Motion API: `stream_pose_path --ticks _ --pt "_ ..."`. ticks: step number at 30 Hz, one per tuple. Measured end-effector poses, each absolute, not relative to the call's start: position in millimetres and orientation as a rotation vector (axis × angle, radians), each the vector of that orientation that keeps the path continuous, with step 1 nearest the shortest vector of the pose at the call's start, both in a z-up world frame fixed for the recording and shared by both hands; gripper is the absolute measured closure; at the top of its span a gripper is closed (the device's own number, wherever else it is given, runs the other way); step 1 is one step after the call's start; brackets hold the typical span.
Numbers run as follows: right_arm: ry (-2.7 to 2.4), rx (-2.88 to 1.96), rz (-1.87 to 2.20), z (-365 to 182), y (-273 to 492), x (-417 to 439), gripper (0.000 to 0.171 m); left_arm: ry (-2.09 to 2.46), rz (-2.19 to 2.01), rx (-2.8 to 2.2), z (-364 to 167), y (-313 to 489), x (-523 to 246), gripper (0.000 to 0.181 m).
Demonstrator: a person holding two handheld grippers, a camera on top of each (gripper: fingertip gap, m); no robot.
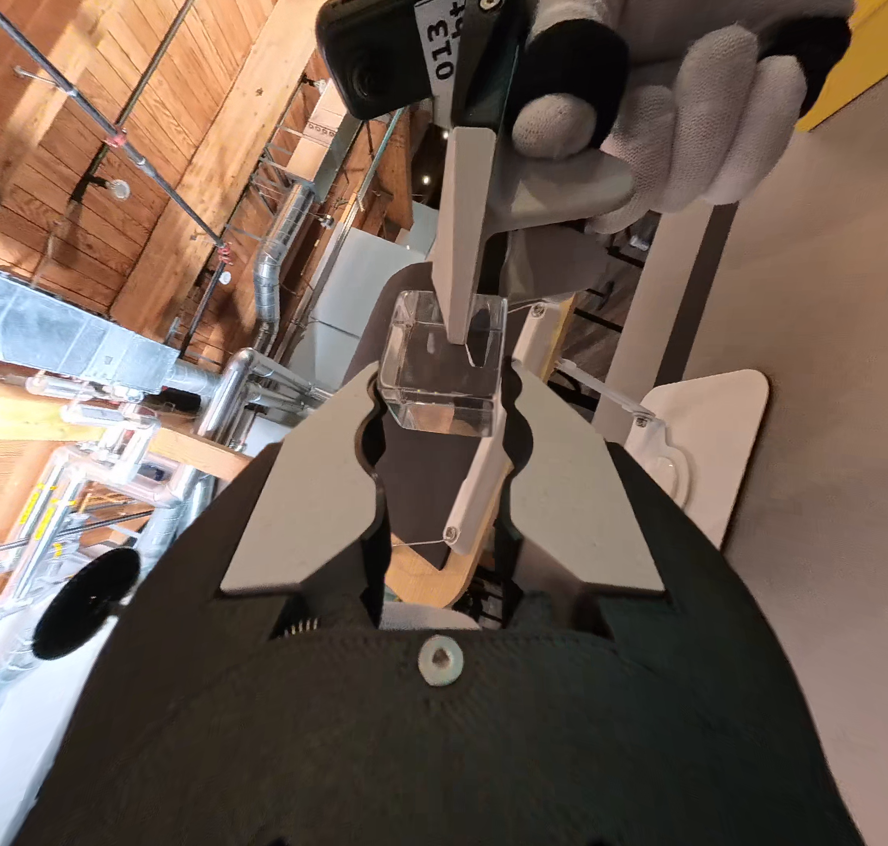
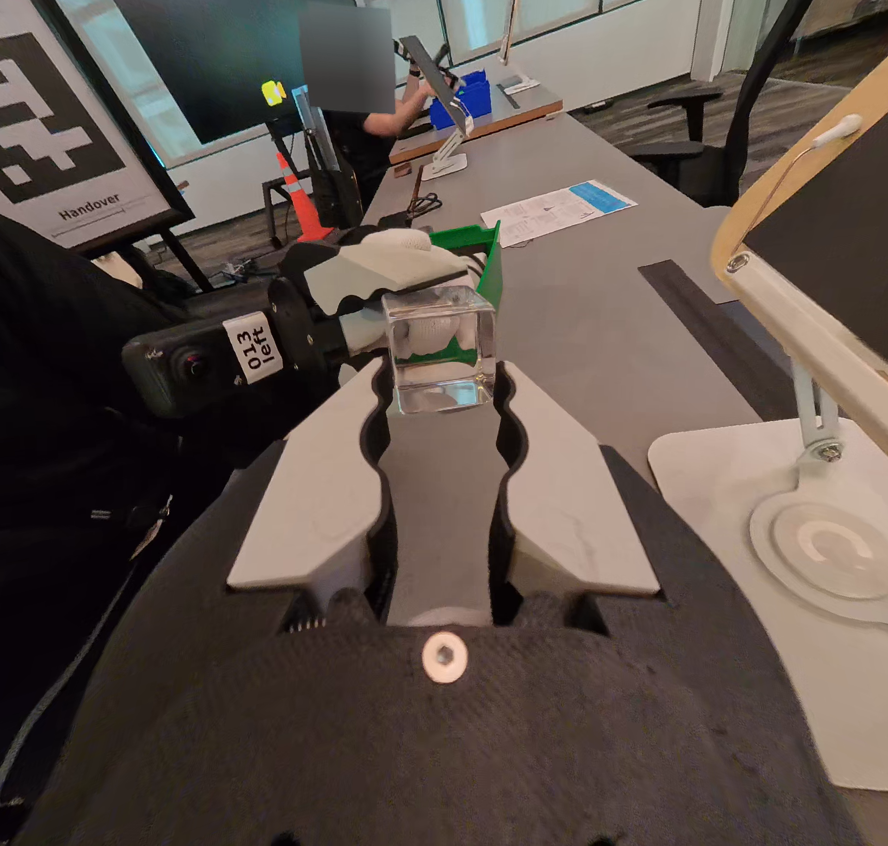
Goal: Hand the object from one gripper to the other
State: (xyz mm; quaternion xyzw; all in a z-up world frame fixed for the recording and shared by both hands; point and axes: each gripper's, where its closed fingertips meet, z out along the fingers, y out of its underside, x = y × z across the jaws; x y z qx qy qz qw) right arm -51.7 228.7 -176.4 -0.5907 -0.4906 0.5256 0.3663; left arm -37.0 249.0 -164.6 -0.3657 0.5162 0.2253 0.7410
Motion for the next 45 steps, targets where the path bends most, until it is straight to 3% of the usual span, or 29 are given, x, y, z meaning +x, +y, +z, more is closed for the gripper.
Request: stream_pose_path --ticks 5,7,13,22,26,37,45 --pt "-1.242 -1.471 1.277 -171 232 -55 0.129 1.136 0.385 -0.896 -167 251 -40 0.138" --pt "-1.244 -1.415 1.161 -162 234 -52 0.116 1.144 0.308 -0.984 -172 255 -43 0.139" --pt "-1.469 -1.160 0.558 -153 221 -46 0.118 1.284 -0.014 -1.201 -192 245 -44 0.138" --pt "-1.767 -1.216 0.066 -206 223 -50 0.121 1.430 -0.069 -1.312 -213 232 -48 0.138" --pt "-1.814 -1.210 0.054 -215 219 -53 0.131 1.484 -0.046 -1.321 -219 227 -47 0.138" --pt "-1.813 -1.216 0.203 -210 208 -55 0.131 1.499 -0.069 -1.286 -213 216 -46 0.136" --pt "-1.688 -1.251 0.454 -195 214 -42 0.131 1.374 0.099 -1.132 -184 223 -39 0.111"
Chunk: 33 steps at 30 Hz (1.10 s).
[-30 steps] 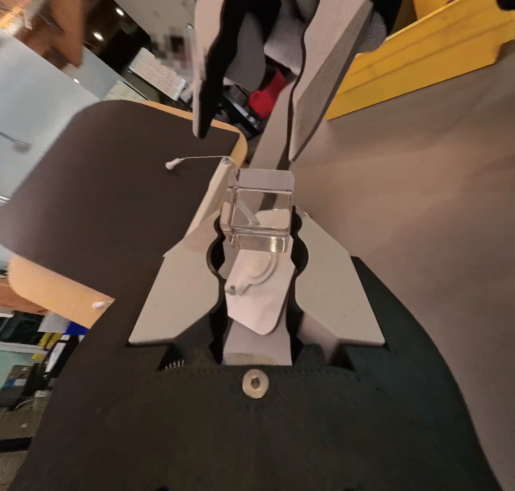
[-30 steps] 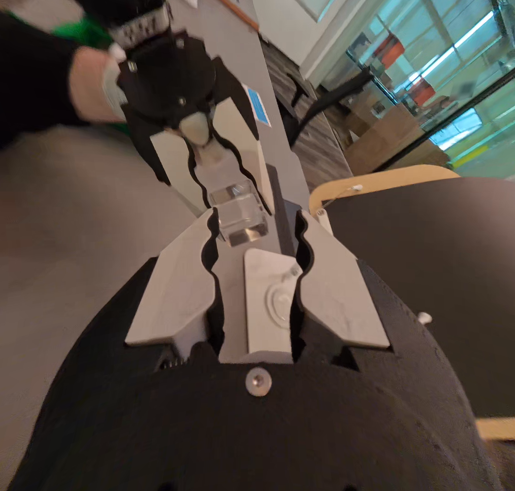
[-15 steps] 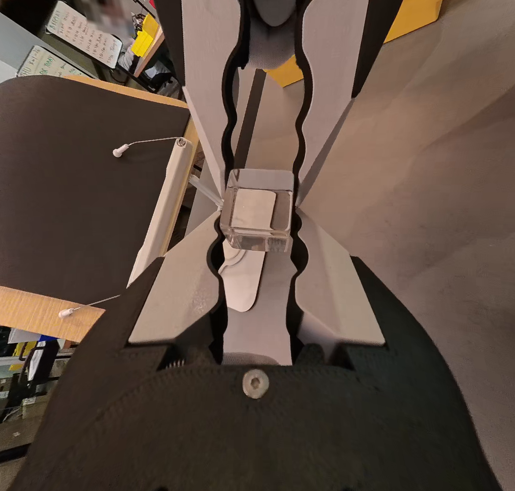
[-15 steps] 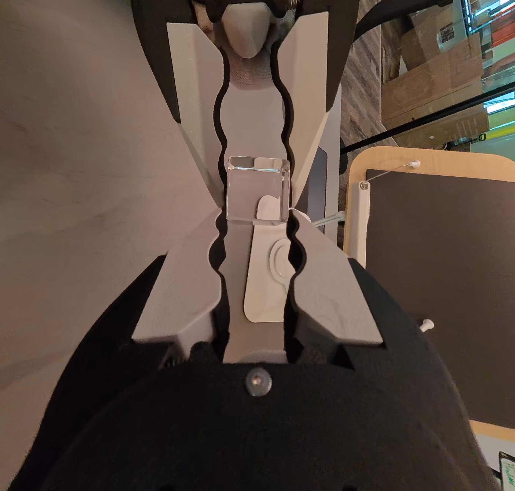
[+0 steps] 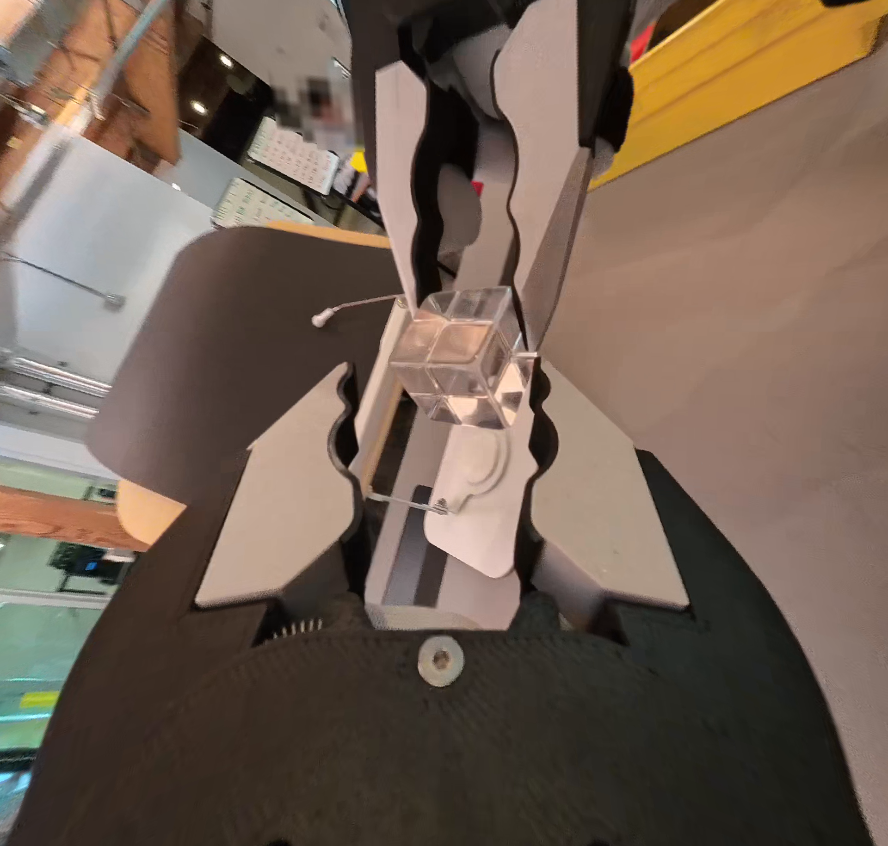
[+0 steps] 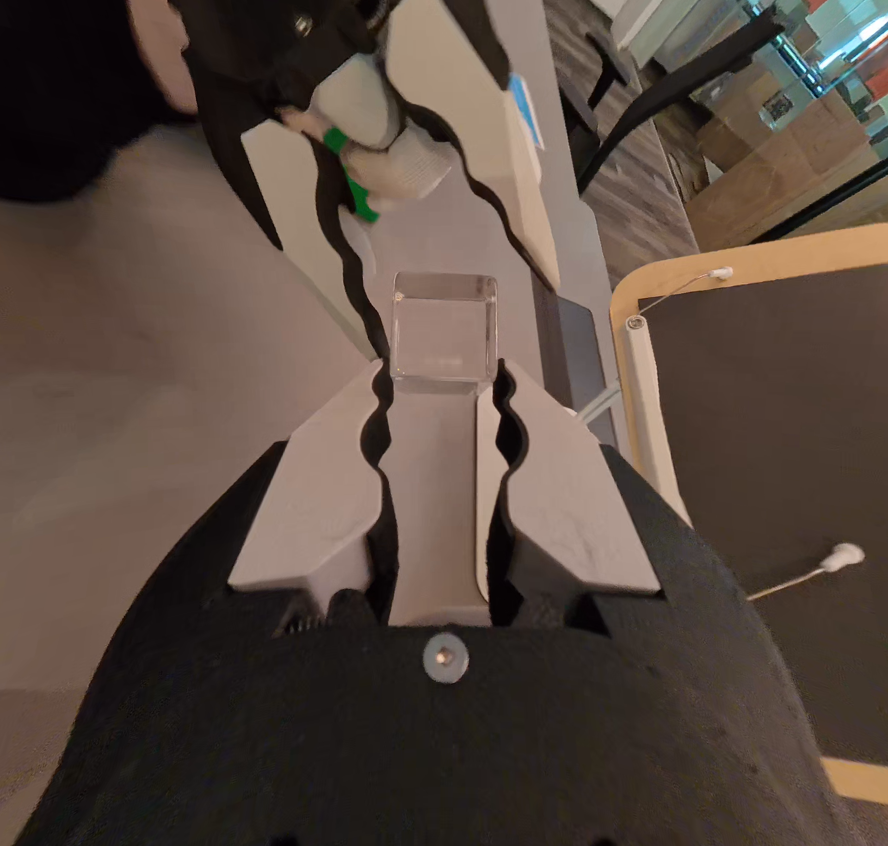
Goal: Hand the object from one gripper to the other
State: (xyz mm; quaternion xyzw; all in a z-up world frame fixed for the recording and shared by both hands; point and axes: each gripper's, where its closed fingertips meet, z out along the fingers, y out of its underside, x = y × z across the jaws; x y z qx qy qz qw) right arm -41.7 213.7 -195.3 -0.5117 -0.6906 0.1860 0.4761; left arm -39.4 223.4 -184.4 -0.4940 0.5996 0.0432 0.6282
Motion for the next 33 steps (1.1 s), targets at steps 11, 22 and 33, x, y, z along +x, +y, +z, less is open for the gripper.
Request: stream_pose_path --ticks 11,22,33 --pt "-1.544 -1.391 1.095 -197 210 -4 0.131 1.306 0.491 -0.803 -187 230 -9 0.113" --pt "-1.776 -1.460 1.163 -231 179 8 0.132 1.485 0.415 -0.754 -230 204 25 0.139" --pt "-1.628 -1.195 0.673 -182 203 -24 0.109 1.347 -0.148 -1.354 -227 233 -21 0.139"
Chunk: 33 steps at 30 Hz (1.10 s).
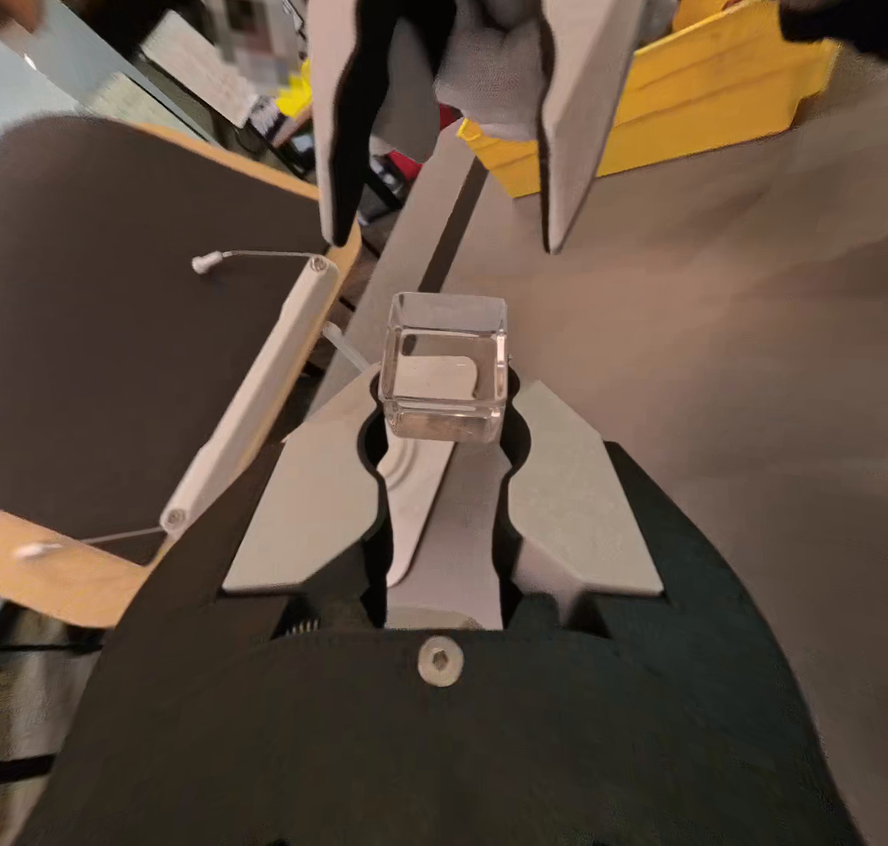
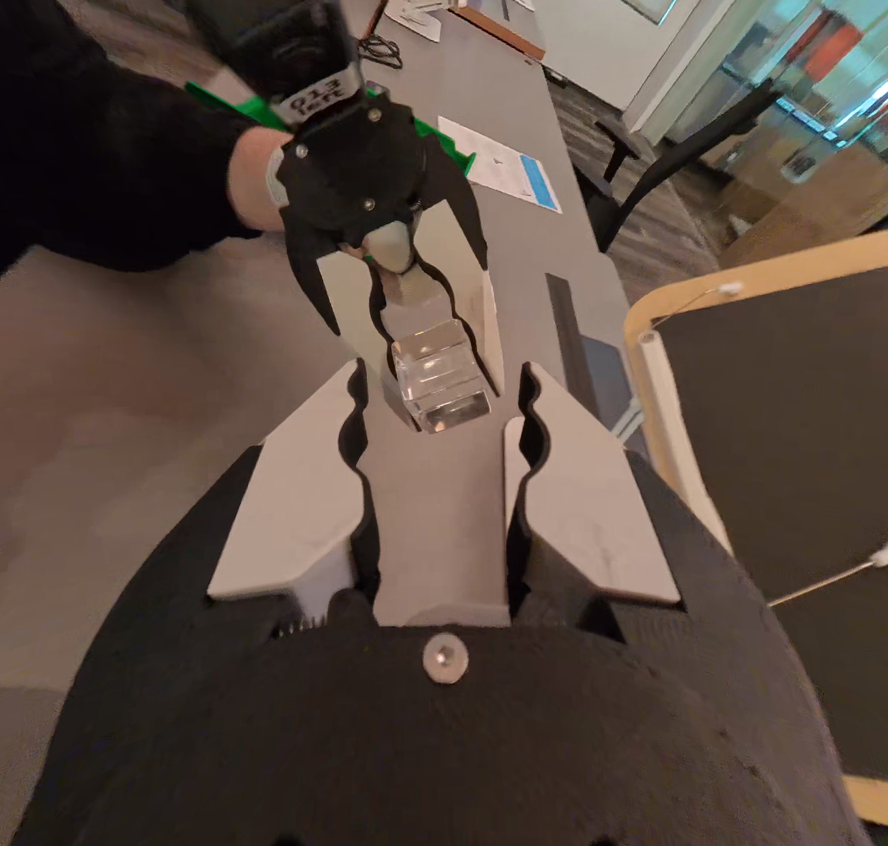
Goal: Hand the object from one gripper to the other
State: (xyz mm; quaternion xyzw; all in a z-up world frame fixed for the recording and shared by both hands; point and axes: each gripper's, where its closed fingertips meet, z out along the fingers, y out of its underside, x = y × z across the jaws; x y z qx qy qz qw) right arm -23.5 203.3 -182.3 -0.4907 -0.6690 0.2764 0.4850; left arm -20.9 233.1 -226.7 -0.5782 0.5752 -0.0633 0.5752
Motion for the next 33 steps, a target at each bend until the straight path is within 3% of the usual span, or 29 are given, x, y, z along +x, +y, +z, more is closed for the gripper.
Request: stream_pose_path --ticks 6,13,19,23,27,33 --pt "-1.731 -1.189 0.376 -199 210 -39 0.121 1.352 -0.493 -1.562 -231 220 -35 0.139" --pt "-1.781 -1.021 0.063 -194 207 -57 0.103 1.205 -1.153 -1.702 -226 203 -44 0.138" --pt "-1.868 -0.958 -0.154 -212 210 -72 0.103 1.161 -1.408 -1.676 -221 198 -57 0.138" --pt "-1.877 -0.892 -0.128 -214 201 -87 0.106 1.234 -1.583 -1.554 -211 175 -62 0.139" --pt "-1.904 -0.826 -0.070 -214 183 -99 0.129 1.320 -1.666 -1.482 -213 158 -65 0.139" --pt "-1.902 -0.868 0.028 -209 174 -101 0.128 1.321 -1.767 -1.401 -206 149 -67 0.139"
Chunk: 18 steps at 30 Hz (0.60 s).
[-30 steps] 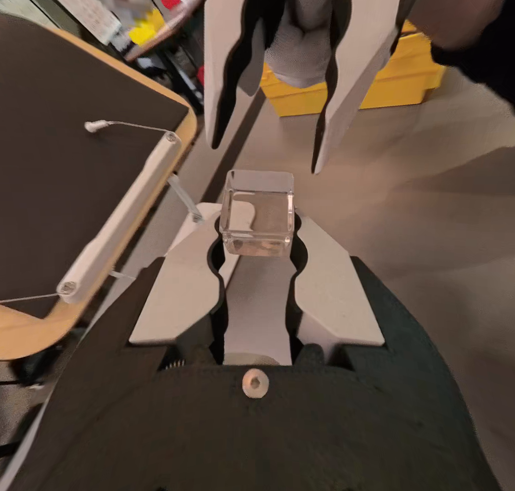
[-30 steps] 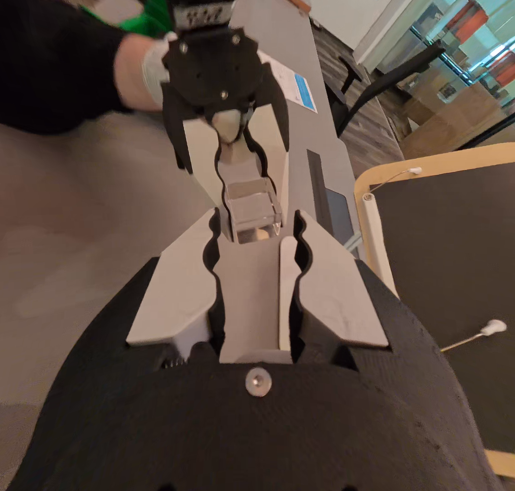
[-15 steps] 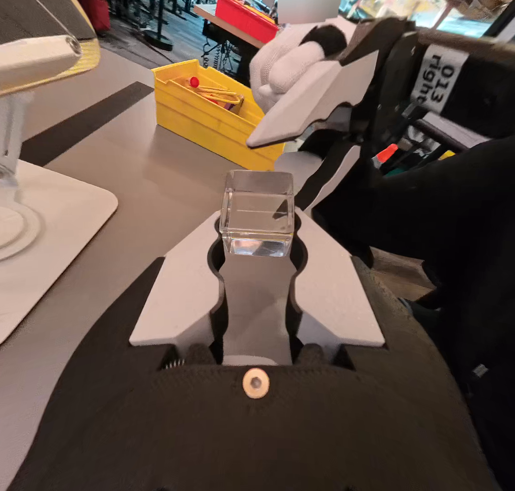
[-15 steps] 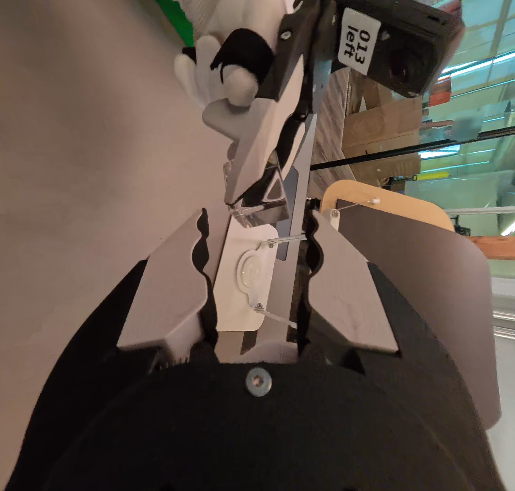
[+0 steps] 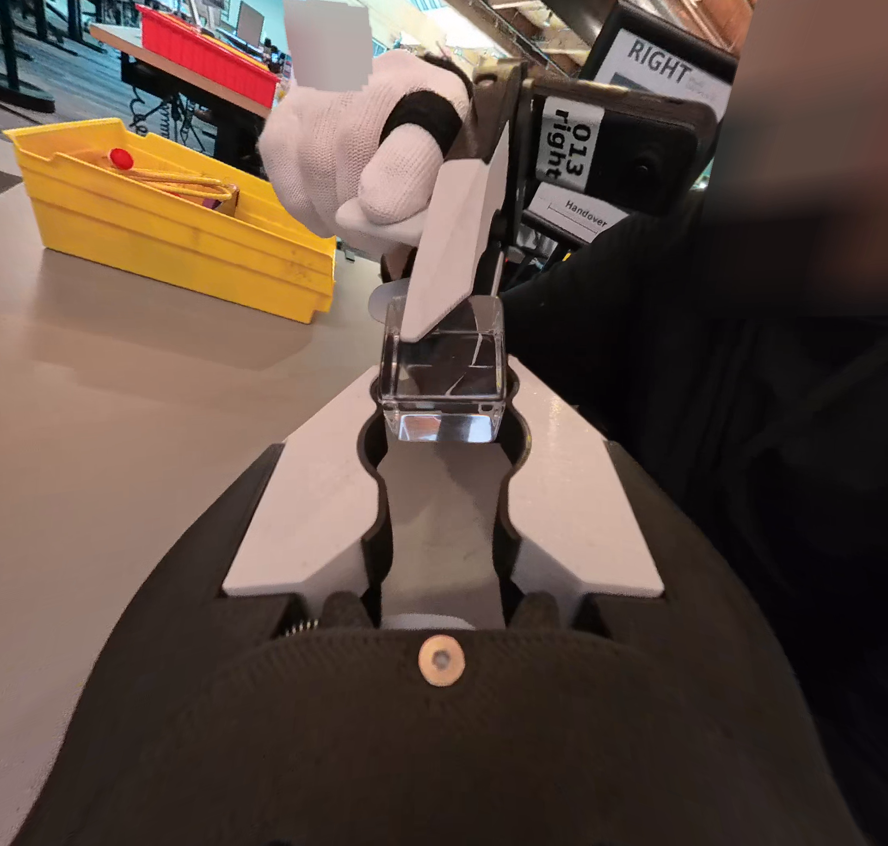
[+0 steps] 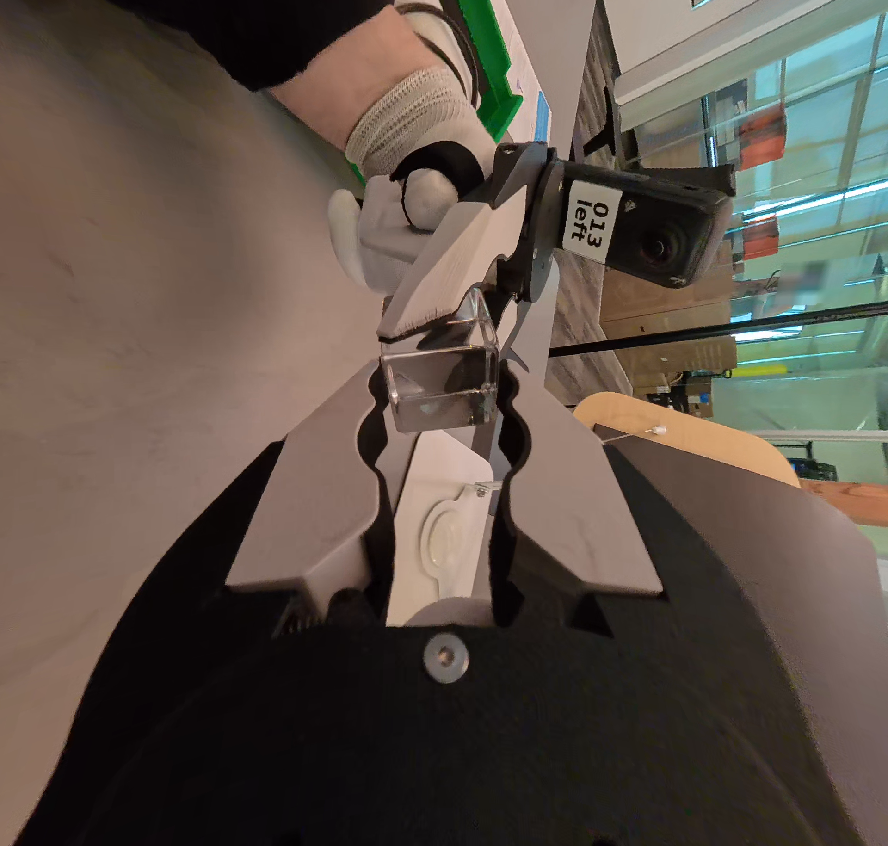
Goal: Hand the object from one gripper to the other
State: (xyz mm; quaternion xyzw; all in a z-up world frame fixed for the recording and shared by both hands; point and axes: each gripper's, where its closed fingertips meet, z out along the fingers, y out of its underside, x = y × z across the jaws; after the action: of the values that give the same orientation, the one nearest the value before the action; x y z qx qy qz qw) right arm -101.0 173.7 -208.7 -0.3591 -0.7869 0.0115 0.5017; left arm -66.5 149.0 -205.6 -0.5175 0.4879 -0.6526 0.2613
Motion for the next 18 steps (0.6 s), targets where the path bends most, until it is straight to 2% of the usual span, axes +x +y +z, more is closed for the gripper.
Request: stream_pose_path --ticks 6,10,14,18 --pt "-1.864 -0.919 0.120 -201 174 -97 0.128 1.248 -1.687 -1.366 -191 157 -63 0.135" --pt "-1.822 -0.975 0.208 -194 177 -91 0.128 1.139 -1.525 -1.370 -182 179 -65 0.114" --pt "-1.722 -1.096 0.298 -188 202 -69 0.128 1.142 -1.189 -1.353 -177 195 -64 0.108" --pt "-1.586 -1.223 0.470 -182 225 -47 0.129 1.158 -0.552 -1.250 -170 222 -60 0.108"
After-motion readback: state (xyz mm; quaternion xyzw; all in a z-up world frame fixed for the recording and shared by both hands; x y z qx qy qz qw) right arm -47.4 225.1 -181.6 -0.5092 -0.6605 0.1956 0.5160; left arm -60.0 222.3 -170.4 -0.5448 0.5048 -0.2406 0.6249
